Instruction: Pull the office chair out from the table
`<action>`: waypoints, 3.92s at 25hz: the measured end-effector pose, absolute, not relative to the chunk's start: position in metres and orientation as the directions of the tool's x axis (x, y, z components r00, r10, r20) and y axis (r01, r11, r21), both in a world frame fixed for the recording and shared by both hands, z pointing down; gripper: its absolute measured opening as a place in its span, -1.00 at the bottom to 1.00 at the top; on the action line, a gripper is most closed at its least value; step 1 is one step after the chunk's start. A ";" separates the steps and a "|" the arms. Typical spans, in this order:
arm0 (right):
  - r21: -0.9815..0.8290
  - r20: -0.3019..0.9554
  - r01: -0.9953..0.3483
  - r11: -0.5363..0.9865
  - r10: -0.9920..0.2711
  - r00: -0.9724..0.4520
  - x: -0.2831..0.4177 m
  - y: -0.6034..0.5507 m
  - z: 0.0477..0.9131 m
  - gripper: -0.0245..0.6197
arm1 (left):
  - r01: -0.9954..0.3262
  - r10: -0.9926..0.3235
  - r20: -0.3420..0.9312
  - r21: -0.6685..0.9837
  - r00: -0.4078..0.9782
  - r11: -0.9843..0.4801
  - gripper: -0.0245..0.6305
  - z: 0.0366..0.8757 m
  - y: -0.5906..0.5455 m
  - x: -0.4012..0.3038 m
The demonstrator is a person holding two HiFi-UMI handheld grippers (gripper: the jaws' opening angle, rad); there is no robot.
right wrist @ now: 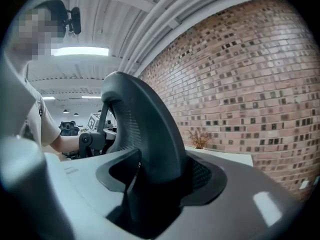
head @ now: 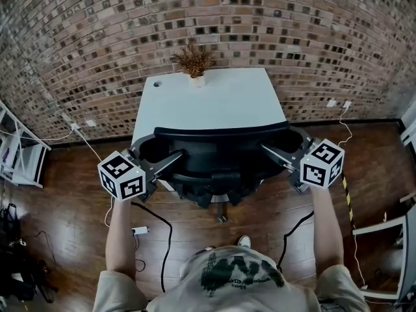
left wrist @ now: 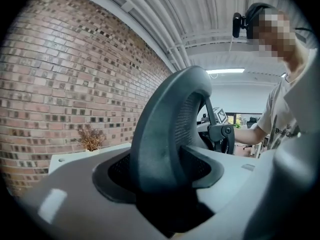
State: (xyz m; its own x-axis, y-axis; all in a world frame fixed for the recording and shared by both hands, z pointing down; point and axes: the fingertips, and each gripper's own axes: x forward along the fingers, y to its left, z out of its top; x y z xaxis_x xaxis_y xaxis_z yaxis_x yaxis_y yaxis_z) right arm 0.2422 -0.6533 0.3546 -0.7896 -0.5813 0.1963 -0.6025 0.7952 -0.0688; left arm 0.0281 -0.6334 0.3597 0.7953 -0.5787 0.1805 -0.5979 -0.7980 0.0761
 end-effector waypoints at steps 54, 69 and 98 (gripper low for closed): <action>-0.136 0.089 -0.675 0.726 -0.669 -0.738 0.251 -0.534 0.362 -0.01 | -0.697 -0.683 0.149 0.071 0.715 -0.714 -0.01 0.368 -0.508 0.022; -0.149 0.098 -0.653 0.742 -0.646 -0.757 0.249 -0.426 0.360 -0.02 | -0.725 -0.709 0.163 0.068 0.686 -0.686 0.00 0.364 -0.396 0.021; -0.133 0.083 -0.694 0.708 -0.689 -0.720 0.253 -0.191 0.359 -0.02 | -0.695 -0.676 0.172 0.088 0.717 -0.714 0.00 0.366 -0.170 0.022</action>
State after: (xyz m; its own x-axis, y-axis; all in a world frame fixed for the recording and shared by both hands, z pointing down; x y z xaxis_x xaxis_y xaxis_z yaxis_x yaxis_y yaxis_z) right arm 0.2529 -0.1907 0.3595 -0.7196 -0.6895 0.0826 -0.6936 0.7080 -0.1326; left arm 0.0223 -0.1697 0.3662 0.7165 -0.6760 0.1723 -0.6947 -0.7140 0.0878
